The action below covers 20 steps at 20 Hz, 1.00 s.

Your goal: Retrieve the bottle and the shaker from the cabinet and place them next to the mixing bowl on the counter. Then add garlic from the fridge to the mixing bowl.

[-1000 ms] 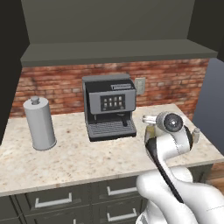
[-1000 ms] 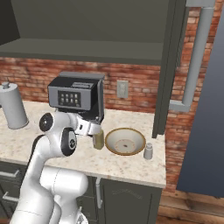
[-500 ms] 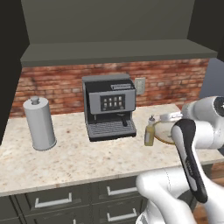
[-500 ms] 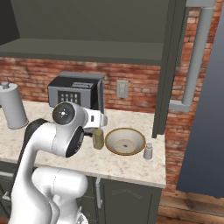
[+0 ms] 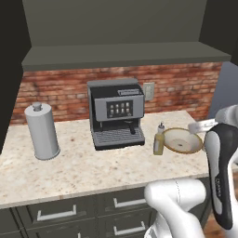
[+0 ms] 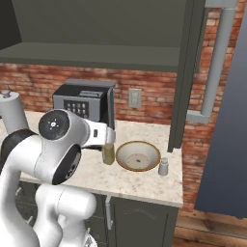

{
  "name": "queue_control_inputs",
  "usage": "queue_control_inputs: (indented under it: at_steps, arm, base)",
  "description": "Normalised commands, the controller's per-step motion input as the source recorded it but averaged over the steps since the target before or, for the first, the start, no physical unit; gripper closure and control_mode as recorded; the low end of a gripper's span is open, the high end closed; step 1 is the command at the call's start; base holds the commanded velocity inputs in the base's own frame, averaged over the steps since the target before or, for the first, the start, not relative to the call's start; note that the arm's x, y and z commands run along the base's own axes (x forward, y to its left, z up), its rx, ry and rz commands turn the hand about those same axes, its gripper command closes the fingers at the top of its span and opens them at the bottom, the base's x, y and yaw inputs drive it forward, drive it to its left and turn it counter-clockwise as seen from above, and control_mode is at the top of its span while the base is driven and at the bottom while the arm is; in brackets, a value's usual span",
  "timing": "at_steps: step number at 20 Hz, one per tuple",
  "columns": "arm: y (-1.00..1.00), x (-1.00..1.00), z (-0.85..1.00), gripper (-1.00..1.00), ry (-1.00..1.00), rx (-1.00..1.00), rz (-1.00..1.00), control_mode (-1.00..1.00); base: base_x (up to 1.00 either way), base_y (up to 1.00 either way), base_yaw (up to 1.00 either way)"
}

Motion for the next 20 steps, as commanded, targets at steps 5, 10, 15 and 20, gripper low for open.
queue_control_inputs:
  at_steps: [5, 10, 15, 20]
  arm:
    - [0.01, -0.3, 0.37, -1.0, 0.04, -0.06, -0.1, -1.0]
    - [0.07, -0.24, 0.03, -1.0, -0.05, 0.0, -0.01, -1.0]
    - [0.0, -0.41, 0.01, -1.0, -0.11, 0.03, 0.06, -1.0]
    - [0.0, -0.13, 0.01, -1.0, -0.05, 0.01, 0.03, -1.0]
  base:
    - [0.0, 0.0, 0.0]
    - [0.0, 0.0, 0.0]
    - [0.0, 0.0, 0.0]
    - [0.0, 0.0, 0.0]
